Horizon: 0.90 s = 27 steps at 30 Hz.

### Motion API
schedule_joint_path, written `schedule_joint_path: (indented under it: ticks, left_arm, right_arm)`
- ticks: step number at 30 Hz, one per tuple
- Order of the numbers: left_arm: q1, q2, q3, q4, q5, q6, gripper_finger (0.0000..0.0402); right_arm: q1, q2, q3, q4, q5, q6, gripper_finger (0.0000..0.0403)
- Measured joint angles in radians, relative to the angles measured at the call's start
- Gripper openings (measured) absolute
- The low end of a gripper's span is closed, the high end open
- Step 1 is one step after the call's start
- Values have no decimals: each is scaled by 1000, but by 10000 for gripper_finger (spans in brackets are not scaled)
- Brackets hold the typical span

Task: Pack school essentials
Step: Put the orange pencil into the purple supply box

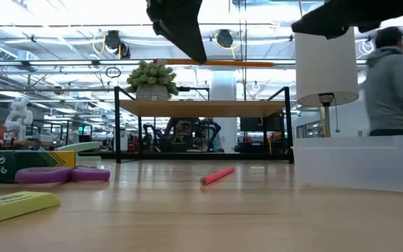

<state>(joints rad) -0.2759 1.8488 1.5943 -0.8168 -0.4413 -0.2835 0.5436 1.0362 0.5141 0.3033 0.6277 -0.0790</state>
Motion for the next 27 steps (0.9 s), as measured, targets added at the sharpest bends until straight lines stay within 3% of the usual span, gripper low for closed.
schedule_joint_path:
  ticks: [5,10,27]
  left_arm:
    - [0,0,0,24,24,116,26]
    - [0,0,0,58,26,194,26]
    - [28,0,0,114,34,309,26]
  right_arm:
    - [-45,0,20,0,-12,-16,207]
    - [-93,0,25,-5,-108,17,215]
    - [-139,94,26,-24,-134,14,170]
